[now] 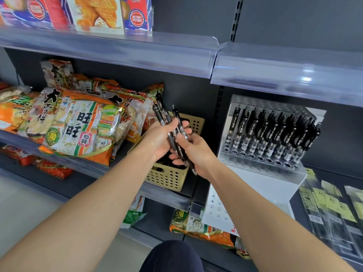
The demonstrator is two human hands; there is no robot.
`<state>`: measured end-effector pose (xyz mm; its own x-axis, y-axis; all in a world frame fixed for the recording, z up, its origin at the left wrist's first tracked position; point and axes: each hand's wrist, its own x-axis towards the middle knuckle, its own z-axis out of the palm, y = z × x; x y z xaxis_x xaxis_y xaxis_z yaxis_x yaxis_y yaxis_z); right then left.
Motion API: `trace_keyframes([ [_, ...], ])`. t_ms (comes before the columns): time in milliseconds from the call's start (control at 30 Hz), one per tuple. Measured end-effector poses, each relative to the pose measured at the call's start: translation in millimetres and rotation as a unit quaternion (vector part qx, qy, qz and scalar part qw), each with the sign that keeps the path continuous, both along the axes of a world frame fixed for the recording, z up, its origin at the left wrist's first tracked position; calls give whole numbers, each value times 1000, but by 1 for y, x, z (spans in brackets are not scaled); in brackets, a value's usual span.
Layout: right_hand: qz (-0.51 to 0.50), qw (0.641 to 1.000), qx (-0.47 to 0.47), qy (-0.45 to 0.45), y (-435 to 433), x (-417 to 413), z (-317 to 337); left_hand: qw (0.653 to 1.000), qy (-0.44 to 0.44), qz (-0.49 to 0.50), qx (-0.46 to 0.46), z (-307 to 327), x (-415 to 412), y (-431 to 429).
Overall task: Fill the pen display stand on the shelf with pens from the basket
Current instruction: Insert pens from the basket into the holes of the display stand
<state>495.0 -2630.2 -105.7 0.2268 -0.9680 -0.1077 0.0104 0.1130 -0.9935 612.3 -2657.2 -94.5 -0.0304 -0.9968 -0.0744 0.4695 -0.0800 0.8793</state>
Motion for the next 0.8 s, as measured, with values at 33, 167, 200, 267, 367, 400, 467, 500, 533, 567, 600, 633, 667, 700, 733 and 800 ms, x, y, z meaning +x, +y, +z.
trace_keyframes([
  [33,-10,1000,-2,23,1,-2,-1,1000,17,15,11,0,0,-1],
  [167,-16,997,-12,68,5,-9,0,996,53,51,56,-2,2,-7],
  [200,-15,998,-14,66,5,-10,1,995,55,52,59,-1,1,-6],
  [267,-15,998,-11,59,6,-10,2,994,65,56,61,1,-1,-7],
  [367,-17,1000,11,14,6,-11,5,991,96,71,65,6,-3,-10],
  [400,-17,1000,20,-1,6,-11,6,989,108,77,70,7,-4,-11],
  [467,-17,999,37,-19,7,-13,9,986,121,84,79,6,-5,-13],
  [500,-18,999,44,-23,7,-13,9,985,123,86,80,5,-5,-13],
  [533,-21,998,48,-25,7,-14,9,985,126,87,79,5,-5,-13],
  [567,-27,998,49,-25,7,-14,8,985,129,88,77,3,-5,-14],
  [600,-36,998,48,-25,6,-14,8,984,135,85,74,3,-5,-14],
  [633,-48,997,46,-28,6,-13,8,984,142,80,73,2,-6,-13],
  [667,-61,997,42,-33,5,-11,9,983,149,72,76,3,-8,-12],
  [700,-72,996,38,-35,5,-10,11,983,152,66,79,3,-9,-11],
  [733,-79,996,34,-33,4,-9,12,983,154,60,80,3,-11,-9],
  [800,-81,996,31,-31,3,-8,13,983,157,55,74,3,-11,-9],
])
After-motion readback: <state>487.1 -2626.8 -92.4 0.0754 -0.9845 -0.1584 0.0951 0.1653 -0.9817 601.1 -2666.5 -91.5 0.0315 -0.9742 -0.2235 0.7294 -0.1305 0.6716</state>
